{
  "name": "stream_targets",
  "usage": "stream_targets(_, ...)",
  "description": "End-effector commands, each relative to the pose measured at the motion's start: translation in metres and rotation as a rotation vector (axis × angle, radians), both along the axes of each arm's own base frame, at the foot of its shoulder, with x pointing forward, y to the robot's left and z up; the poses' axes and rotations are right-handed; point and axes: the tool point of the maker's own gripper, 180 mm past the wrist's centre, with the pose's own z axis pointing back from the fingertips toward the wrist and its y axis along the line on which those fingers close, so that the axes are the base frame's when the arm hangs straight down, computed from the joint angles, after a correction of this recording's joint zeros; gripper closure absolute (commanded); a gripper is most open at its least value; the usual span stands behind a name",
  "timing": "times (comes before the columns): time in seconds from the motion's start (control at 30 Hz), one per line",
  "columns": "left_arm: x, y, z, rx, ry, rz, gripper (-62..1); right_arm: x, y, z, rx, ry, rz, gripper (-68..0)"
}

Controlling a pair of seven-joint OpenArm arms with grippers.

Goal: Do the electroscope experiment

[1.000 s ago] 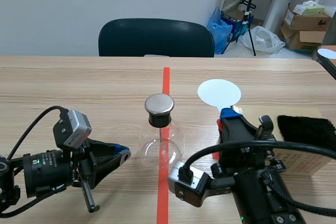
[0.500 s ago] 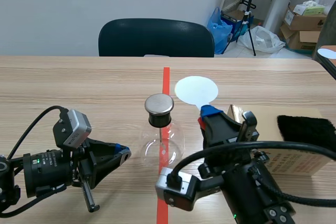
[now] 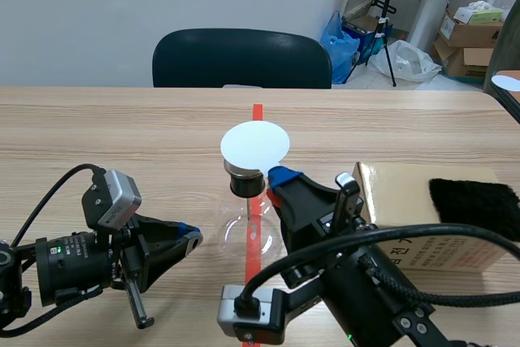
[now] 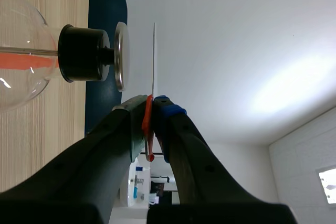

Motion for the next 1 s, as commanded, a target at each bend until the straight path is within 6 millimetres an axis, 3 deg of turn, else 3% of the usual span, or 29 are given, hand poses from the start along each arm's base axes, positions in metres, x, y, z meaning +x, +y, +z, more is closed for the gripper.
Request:
stream_targets(0.0, 0.0017, -0.0046, 0.0085, -0.032, -0.018, -0.003, -3.2, 0.0049, -0.0015, 0.0099, 0.013, -0.032, -0.001, -0.9)
stream_targets(0.97, 0.0017, -0.0046, 0.0085, -0.032, -0.018, -0.003, -3.2, 0.0041, -0.0003, 0.0096, 0.016, -0.027, 0.008, -0.9)
